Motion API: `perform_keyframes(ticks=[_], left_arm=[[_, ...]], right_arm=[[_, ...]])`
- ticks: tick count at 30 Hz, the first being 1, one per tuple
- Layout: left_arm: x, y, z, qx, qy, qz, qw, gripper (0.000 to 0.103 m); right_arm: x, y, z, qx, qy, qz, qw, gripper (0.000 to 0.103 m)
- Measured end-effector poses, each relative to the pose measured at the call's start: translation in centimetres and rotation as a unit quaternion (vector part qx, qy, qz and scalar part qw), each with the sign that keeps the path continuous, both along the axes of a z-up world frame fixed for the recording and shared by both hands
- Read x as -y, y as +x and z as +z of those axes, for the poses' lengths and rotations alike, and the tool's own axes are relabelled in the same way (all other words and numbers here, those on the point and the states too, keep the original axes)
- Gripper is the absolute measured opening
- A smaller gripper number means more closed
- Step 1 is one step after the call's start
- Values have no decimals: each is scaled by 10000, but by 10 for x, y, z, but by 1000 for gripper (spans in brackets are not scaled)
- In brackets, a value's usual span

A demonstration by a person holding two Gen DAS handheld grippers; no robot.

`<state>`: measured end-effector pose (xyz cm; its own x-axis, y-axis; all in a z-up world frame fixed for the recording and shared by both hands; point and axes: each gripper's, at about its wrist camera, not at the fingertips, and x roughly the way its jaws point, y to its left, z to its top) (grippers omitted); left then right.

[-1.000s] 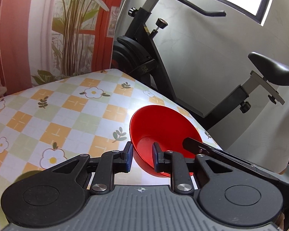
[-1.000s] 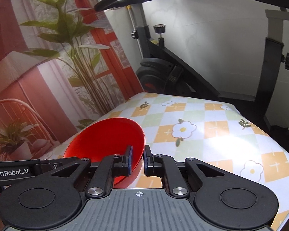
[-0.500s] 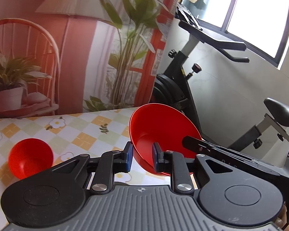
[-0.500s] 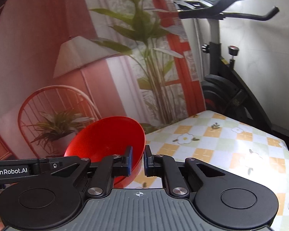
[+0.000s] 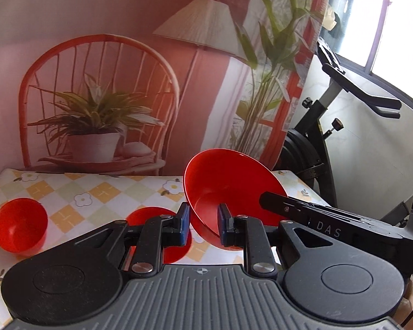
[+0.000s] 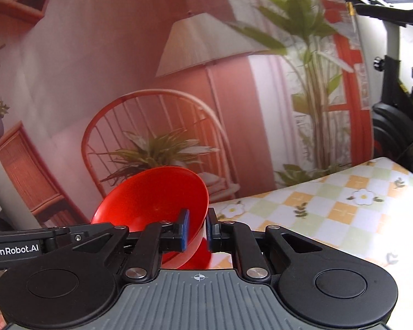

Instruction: Organize plates and bowls

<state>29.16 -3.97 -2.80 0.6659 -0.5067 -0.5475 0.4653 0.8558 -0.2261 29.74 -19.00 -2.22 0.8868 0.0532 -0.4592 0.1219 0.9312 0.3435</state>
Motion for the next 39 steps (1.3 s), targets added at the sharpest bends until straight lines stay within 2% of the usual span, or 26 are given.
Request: perform_keyframes(ticks=[7, 15, 23, 28, 39], left_arm=[[-23, 27, -15, -169, 16, 276, 9995, 22], [-27, 56, -54, -553, -50, 417, 9976, 22], [-26, 75, -84, -825, 71, 444, 9956, 22], [-17, 83, -93, -798, 300, 370, 9957, 22], [-10, 89, -103, -814, 514, 327, 9948, 23]], right_arm=[[-24, 47, -21, -229, -87, 162, 9996, 11], [-27, 85, -55, -710, -153, 136, 9973, 11], [-26, 107, -93, -1279, -82, 100, 9917, 12], [-27, 115, -104, -1417, -205, 60, 9897, 12], [-25, 119, -116, -1573, -274, 42, 9872, 12]])
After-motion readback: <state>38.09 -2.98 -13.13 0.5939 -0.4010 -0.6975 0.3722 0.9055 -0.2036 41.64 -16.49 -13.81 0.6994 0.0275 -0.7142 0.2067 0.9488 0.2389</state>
